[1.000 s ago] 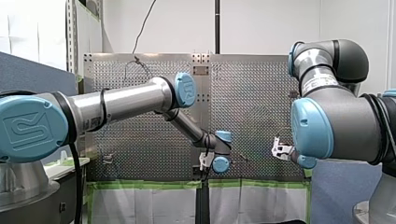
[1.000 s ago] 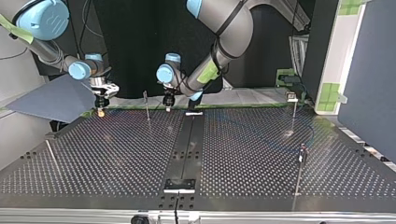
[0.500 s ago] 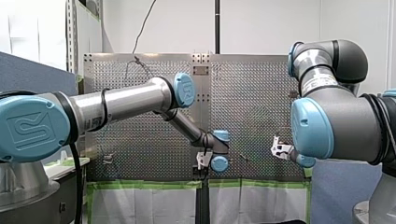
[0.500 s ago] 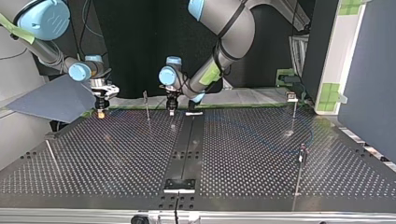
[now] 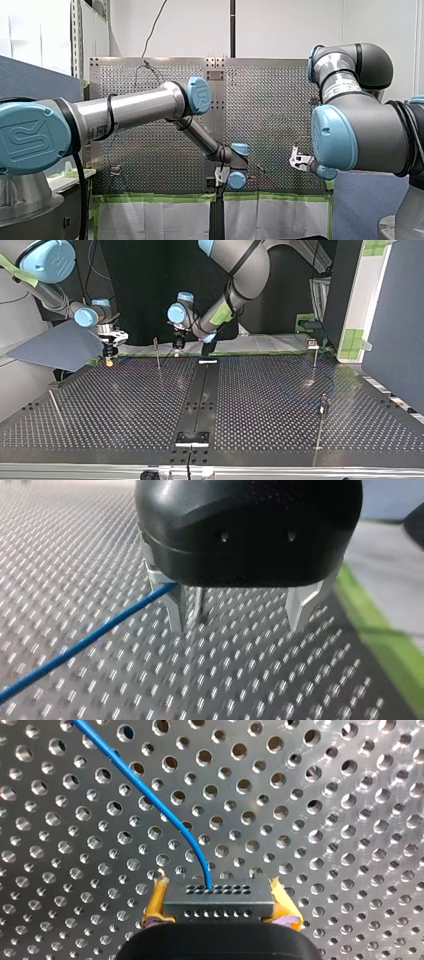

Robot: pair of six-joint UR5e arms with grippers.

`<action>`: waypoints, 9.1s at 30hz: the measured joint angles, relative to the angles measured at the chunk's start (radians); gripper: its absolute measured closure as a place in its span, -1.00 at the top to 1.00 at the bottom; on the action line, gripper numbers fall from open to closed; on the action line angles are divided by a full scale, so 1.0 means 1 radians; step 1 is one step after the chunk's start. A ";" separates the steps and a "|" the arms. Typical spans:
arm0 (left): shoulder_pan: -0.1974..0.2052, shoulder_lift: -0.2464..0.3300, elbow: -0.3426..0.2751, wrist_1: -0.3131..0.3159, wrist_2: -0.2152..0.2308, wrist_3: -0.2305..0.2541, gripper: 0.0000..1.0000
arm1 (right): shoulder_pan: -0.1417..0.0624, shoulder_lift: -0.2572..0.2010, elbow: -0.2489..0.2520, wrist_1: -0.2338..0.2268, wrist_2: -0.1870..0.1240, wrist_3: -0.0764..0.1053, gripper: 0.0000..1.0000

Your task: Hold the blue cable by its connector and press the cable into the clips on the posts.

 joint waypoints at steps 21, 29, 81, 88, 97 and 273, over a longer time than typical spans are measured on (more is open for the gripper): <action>-0.083 0.034 -0.004 -0.036 0.080 0.092 1.00 | 0.013 0.004 0.000 0.011 0.000 -0.004 -1.00; -0.098 0.036 -0.009 -0.038 0.074 0.080 1.00 | 0.015 0.005 0.000 0.011 0.000 -0.003 -1.00; -0.117 0.037 -0.023 -0.035 0.067 0.019 1.00 | 0.020 0.009 0.000 0.011 -0.003 0.000 -1.00; -0.115 0.037 -0.022 -0.035 0.067 0.016 1.00 | 0.020 0.009 0.000 0.010 -0.003 0.000 -1.00; -0.131 0.068 -0.051 -0.051 0.068 0.021 1.00 | 0.020 0.009 -0.002 0.011 -0.004 0.000 -1.00; -0.037 1.044 -1.540 0.558 -0.021 -0.394 1.00 | 0.053 -0.103 0.094 0.081 0.003 -0.103 -1.00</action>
